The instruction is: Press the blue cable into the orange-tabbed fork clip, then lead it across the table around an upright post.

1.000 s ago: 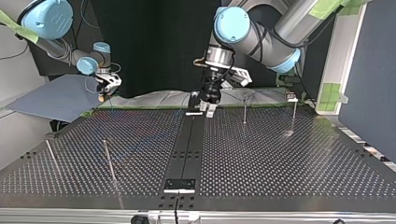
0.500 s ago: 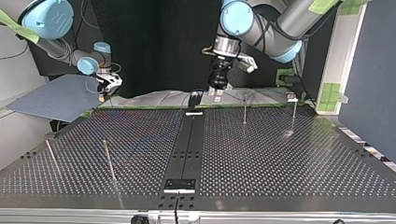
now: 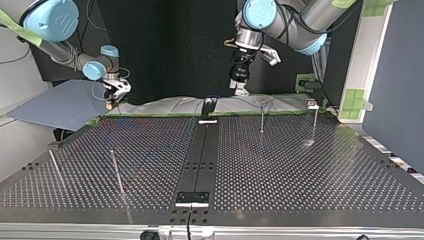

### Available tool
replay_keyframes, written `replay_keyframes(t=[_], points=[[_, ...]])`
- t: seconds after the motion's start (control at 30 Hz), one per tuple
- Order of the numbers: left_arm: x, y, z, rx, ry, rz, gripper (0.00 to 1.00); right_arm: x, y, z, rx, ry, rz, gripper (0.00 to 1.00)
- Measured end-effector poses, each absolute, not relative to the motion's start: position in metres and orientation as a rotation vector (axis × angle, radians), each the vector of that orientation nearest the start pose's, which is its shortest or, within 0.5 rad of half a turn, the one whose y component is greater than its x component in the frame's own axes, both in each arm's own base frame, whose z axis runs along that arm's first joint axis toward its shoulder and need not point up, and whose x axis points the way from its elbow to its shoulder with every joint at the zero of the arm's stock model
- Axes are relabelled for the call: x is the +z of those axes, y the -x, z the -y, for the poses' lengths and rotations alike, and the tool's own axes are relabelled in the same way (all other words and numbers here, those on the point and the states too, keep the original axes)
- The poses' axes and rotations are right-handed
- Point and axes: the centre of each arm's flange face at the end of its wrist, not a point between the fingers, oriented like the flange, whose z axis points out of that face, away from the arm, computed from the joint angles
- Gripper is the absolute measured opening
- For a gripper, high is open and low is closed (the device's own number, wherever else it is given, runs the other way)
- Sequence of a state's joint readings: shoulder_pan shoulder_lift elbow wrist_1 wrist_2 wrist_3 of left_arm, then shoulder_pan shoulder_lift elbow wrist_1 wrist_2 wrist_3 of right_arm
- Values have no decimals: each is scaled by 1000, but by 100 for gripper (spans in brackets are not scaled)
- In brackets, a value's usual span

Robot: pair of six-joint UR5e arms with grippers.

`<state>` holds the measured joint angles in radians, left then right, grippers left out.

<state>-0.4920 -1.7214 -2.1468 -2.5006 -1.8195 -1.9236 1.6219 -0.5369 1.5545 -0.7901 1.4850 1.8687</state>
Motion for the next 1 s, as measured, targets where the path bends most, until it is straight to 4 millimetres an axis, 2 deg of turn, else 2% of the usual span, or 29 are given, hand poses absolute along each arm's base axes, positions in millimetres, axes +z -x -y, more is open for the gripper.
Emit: replay_keyframes(t=[0.37,0.87,1.0], points=[[189,-319,295,-411,25,-1671,100,-71,-176,638,1386,-1312,1568,0],[156,-296,265,-385,41,-1671,100,-64,-177,640,1399,-1313,1557,0],[153,-294,260,-365,21,-1655,100,-62,-179,640,1402,-1315,1553,0]])
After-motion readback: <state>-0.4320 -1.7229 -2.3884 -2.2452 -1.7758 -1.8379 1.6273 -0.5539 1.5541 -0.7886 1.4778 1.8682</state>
